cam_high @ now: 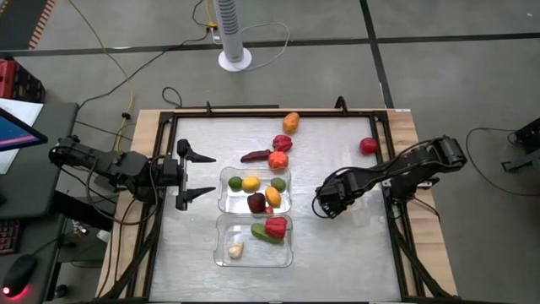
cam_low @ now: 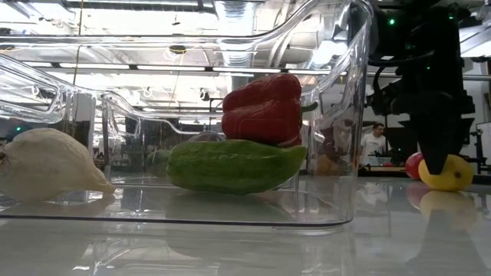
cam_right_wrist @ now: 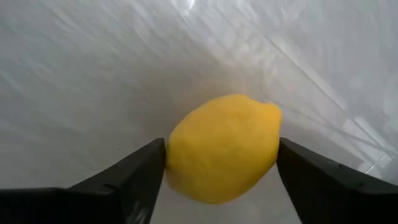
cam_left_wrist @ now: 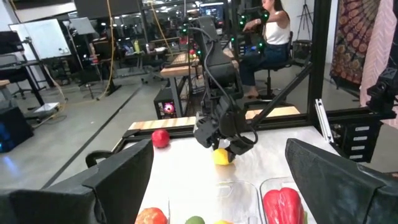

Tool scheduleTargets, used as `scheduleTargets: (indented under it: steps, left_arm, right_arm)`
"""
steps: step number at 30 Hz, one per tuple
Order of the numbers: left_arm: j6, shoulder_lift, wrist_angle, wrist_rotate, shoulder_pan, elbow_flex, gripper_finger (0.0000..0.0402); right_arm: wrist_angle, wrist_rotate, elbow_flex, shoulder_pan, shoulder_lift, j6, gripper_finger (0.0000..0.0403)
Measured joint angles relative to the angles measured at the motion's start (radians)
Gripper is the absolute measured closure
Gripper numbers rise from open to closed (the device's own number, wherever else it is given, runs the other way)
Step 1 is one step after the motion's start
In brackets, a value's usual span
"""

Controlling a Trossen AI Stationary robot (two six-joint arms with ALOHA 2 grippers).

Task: Sort produce into baskets
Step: Put the lemon into the top transparent bin

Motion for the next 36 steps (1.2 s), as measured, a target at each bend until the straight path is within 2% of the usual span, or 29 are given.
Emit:
scheduleTargets:
  steps: [5, 9, 14, 20, 22, 26, 29, 36]
  left_arm:
    - [-0.001, 0.000, 0.000, 0.000, 0.000, 0.000, 0.0049]
    - [-0.001, 0.000, 0.000, 0.000, 0.000, 0.000, 0.0049]
    - [0.003, 0.000, 0.001, -0.015, 0.000, 0.000, 0.0049]
    - [0.004, 0.000, 0.001, -0.031, 0.000, 0.000, 0.0049]
    - [0.004, 0.000, 0.001, -0.031, 0.000, 0.000, 0.0049]
    - [0.004, 0.000, 0.000, -0.031, 0.000, 0.000, 0.0049]
    - [0.003, 0.000, 0.000, -0.031, 0.000, 0.000, 0.0049]
    - [0.007, 0.000, -0.002, -0.031, 0.000, 0.000, 0.0049]
  right_arm:
    - [0.000, 0.001, 0.000, -0.001, 0.000, -0.024, 0.0129]
    - [-0.020, 0.000, 0.023, -0.001, 0.001, -0.059, 0.0141]
    - [-0.062, 0.019, 0.165, -0.001, 0.000, -0.131, 0.0143]
    - [0.025, 0.188, 0.384, 0.032, 0.000, -0.290, 0.0145]
    - [0.129, 0.238, 0.423, 0.051, -0.001, -0.392, 0.0142]
    - [0.394, 0.248, 0.430, 0.074, 0.000, -0.586, 0.0122]
    - [0.514, 0.265, 0.431, 0.064, 0.015, -0.645, 0.0104]
    - [0.485, 0.221, 0.427, 0.031, 0.059, -0.658, 0.0065]
